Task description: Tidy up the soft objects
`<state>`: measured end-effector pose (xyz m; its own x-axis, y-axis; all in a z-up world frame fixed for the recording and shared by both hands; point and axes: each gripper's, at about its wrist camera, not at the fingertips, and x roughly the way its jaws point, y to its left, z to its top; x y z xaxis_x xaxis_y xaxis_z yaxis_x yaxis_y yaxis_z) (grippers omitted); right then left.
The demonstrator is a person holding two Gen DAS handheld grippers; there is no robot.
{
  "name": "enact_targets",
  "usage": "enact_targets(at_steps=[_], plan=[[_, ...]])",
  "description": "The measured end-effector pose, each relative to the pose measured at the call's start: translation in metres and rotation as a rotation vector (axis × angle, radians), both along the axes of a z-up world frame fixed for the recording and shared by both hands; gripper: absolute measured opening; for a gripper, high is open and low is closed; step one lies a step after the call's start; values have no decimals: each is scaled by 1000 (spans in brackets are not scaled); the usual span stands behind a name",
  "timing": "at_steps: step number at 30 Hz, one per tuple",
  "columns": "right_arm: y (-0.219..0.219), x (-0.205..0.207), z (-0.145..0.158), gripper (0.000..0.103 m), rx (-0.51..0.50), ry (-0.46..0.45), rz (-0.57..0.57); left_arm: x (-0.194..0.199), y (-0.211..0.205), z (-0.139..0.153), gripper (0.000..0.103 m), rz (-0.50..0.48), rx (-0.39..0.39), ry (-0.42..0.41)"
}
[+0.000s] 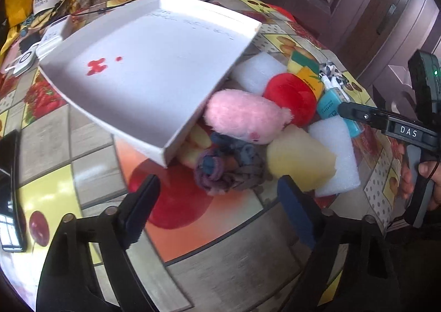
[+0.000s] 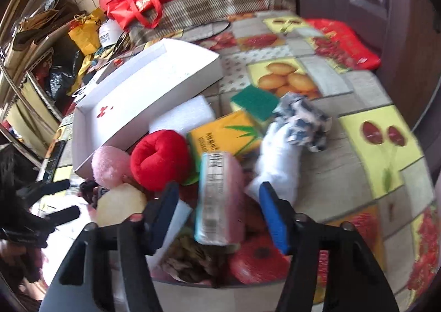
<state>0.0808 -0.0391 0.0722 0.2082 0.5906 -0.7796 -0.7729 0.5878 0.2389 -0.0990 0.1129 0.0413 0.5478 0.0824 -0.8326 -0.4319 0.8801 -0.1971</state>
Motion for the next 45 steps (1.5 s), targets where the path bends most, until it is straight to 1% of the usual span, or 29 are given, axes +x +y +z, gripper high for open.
enact_targets(at_steps=[1,4,5,6,7,8,9,10,11,14,16,19,22,25,28,31,33,34,36,38,42,45], plan=[[2,-1,-1,56,0,13,12,4,-3,-2,84,-3,5,10],[6,-4,-1,54,-8,-9,27,12,-3,-7,77,-6,-13,17],[6,-3,-2,49,-13,-5,26,15,-3,-9,72,-7,-21,21],[7,0,-3,42,-20,2,22,19,-2,-12,64,-12,-31,27],[8,2,-5,38,-31,7,22,22,-3,-13,61,-17,-36,32],[9,3,-8,33,-46,12,23,25,-3,-15,54,-23,-40,34],[10,2,-9,31,-53,15,22,27,-3,-16,44,-30,-40,33],[9,2,-10,31,-57,13,21,29,-4,-16,39,-36,-36,32],[8,2,-10,29,-56,11,18,29,-5,-16,32,-39,-36,29],[3,5,-8,26,-41,24,6,25,-5,-14,26,-48,-39,-1],[-2,7,-4,26,-23,23,-9,20,-5,-11,26,-40,-42,-17],[-12,9,9,26,35,17,-29,10,-6,-2,26,-28,-42,-49],[-20,9,28,26,93,4,-43,-4,-8,15,26,-19,-18,-92],[-22,6,46,26,143,-13,-43,-17,-6,37,26,12,12,-145],[-23,1,65,26,198,-32,-41,-27,2,66,26,54,56,-203],[-22,-5,84,26,249,-54,-36,-24,11,97,26,78,119,-251],[-21,-7,95,26,275,-68,-35,-19,18,117,26,124,168,-266],[-20,-9,99,26,287,-73,-32,-19,22,122,26,150,175,-267],[-19,-13,104,26,301,-75,-26,-21,26,127,26,202,175,-267],[-17,-18,105,26,312,-74,-18,-26,23,125,26,223,185,-258],[-18,-22,103,26,322,-64,-11,-30,17,118,26,223,189,-234],[-19,-24,103,26,326,-59,-17,-34,17,121,26,230,199,-240]])
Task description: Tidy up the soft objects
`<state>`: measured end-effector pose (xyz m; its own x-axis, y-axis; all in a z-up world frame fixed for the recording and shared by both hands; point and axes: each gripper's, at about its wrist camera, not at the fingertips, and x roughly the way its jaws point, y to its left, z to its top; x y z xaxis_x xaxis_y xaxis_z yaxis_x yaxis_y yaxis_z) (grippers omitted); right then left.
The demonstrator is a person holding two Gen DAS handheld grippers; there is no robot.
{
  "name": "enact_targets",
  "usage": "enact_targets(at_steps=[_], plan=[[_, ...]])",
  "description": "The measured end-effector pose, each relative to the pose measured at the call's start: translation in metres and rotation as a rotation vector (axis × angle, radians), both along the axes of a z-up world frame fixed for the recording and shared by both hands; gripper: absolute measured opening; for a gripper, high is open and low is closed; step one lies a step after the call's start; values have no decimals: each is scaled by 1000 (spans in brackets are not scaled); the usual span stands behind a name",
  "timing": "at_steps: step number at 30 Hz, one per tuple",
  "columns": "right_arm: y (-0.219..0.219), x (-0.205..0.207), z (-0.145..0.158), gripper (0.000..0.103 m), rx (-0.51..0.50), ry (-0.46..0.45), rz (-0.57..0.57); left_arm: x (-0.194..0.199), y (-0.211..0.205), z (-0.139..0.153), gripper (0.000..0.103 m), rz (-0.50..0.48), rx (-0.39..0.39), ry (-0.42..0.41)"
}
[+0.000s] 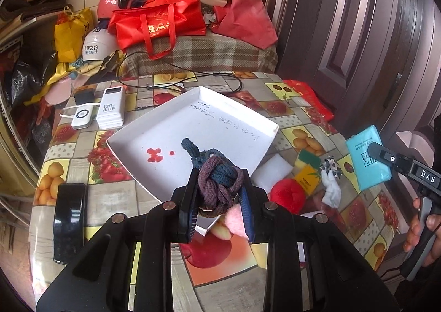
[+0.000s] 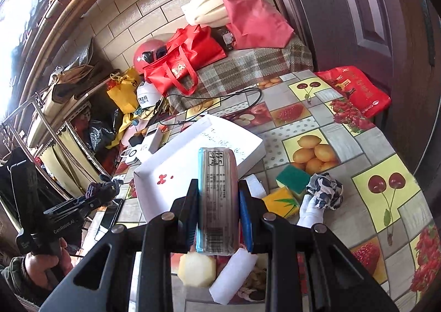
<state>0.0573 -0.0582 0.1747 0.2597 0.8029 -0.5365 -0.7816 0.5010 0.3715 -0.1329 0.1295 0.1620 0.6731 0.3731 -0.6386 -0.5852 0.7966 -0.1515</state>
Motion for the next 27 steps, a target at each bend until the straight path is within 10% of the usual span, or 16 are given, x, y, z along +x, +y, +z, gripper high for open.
enact_targets(at_steps=[27], plan=[[20,6,17,26,-19,-44,35,0,18,-2,26,33,-9,6]])
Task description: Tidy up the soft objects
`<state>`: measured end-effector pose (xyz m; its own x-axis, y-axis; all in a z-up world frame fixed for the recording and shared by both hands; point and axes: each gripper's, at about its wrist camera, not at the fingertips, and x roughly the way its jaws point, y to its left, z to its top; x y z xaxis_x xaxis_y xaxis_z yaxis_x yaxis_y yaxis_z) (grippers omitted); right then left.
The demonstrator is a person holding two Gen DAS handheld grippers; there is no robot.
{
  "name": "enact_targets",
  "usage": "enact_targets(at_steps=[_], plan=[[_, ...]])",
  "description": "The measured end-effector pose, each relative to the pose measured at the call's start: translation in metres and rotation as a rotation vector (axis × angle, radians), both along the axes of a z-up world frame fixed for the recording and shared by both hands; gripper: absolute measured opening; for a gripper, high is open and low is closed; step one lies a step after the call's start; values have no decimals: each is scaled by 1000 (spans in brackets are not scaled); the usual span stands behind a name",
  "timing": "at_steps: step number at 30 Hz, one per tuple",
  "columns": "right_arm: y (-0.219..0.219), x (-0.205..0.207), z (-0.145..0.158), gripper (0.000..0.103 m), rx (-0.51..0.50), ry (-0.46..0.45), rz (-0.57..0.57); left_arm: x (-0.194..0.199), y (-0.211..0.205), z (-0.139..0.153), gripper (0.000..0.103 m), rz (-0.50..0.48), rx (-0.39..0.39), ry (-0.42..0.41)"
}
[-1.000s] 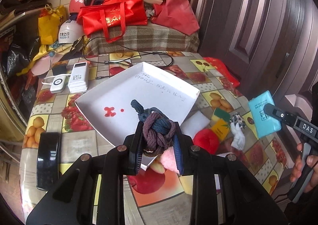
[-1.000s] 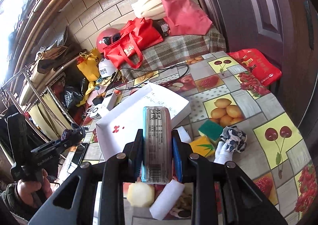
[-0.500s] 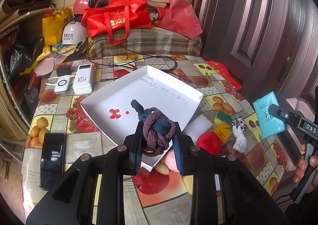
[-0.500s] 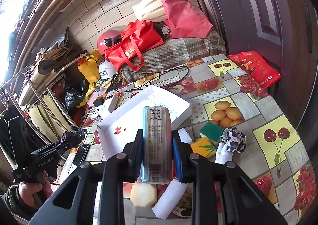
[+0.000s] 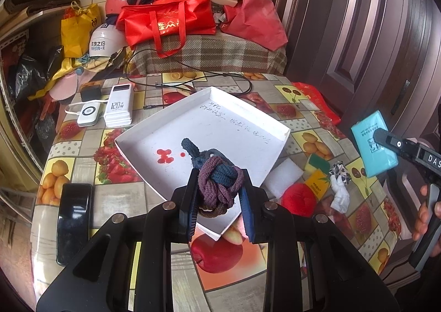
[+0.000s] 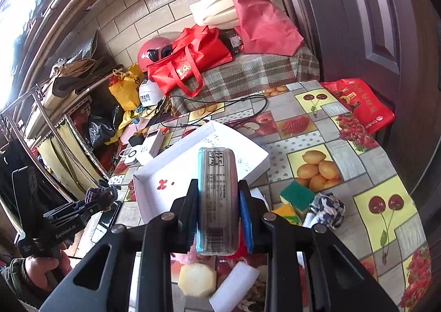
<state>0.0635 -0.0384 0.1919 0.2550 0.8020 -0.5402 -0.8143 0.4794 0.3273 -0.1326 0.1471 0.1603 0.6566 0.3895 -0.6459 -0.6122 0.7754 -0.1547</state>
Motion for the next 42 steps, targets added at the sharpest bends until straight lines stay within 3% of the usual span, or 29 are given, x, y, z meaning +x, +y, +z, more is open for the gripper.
enact_targets(at_steps=[6,11,16,19,24,26,28,29,30,31,33,42], plan=[[31,4,12,26,-17,-31,61,23,20,9,26,-29,26,24],[72,8,13,26,-39,-32,128,40,59,-4,26,24,-56,30],[122,12,-28,26,-136,49,181,43,82,-48,26,70,-184,64],[147,17,-65,26,-205,120,190,50,85,-63,26,64,-193,87],[177,18,-86,28,-233,134,206,66,102,-77,26,62,-249,99],[185,20,-91,29,-234,131,200,67,108,-81,33,81,-267,84],[190,21,-93,30,-224,134,190,65,112,-81,58,103,-254,67],[190,22,-93,36,-219,135,186,63,113,-80,90,114,-237,55],[191,23,-93,58,-218,129,179,62,114,-79,103,120,-223,46],[192,23,-93,90,-213,120,176,59,114,-76,103,128,-207,19],[187,25,-90,103,-198,88,147,54,115,-73,103,160,-170,1],[156,26,-65,103,-101,70,89,36,100,-63,103,160,-161,-26]])
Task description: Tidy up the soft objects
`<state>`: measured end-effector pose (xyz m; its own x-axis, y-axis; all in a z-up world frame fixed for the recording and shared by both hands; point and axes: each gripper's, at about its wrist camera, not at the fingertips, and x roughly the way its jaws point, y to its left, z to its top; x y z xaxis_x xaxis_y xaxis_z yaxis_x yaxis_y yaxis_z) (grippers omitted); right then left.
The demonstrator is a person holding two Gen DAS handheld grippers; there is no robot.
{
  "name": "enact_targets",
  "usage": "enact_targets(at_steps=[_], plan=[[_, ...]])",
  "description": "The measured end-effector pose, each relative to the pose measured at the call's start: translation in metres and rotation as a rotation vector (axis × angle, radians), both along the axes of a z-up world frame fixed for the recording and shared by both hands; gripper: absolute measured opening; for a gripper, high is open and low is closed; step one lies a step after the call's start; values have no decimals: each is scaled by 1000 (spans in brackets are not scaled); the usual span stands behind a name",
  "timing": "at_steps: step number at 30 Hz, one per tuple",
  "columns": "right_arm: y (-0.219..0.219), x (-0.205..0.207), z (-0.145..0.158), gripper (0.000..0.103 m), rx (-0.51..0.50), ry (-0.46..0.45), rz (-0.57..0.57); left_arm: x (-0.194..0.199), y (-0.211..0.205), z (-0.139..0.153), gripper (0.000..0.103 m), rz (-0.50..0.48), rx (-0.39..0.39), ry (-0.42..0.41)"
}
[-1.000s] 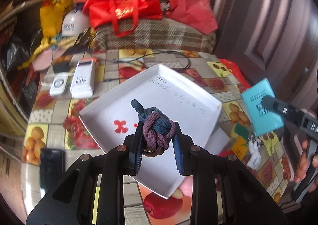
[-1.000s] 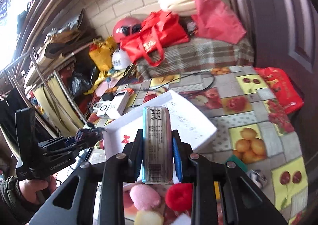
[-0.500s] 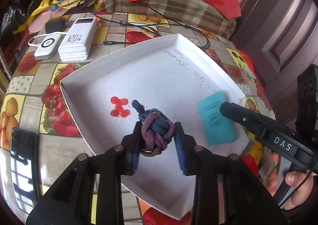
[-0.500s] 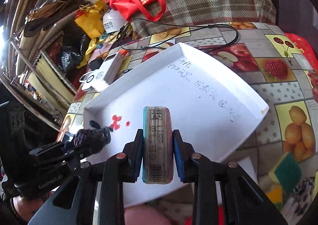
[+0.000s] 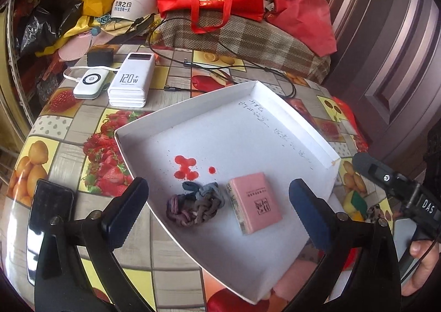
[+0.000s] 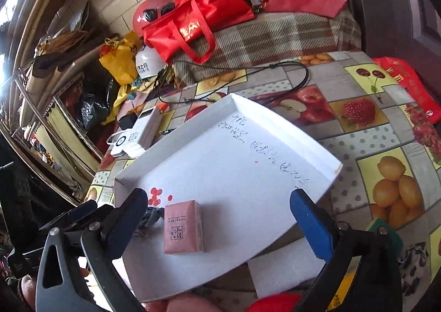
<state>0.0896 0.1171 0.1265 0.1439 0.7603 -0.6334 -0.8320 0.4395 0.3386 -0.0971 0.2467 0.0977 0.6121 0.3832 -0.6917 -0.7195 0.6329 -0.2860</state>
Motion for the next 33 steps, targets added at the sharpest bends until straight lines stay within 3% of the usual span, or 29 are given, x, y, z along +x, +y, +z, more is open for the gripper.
enact_targets(at_steps=[6,10,15,18,21,28,33], plan=[[-38,-5,20,103,43,-41,-31,-5,-32,4,103,-92,-1,-1],[-77,-1,24,103,49,-65,-71,4,-66,-1,103,-282,-62,23],[-136,8,5,103,10,-82,-143,9,-117,-14,103,-478,-75,73],[-167,7,-14,103,-79,-75,-170,15,-143,-27,100,-562,-90,134],[-186,-5,-31,103,-147,-77,-99,16,-160,-37,86,-626,-109,167],[-194,-52,-63,102,-293,-192,124,26,-176,-59,83,-679,-151,226],[-178,-59,-83,88,-315,-200,184,38,-189,-71,82,-708,-114,285]])
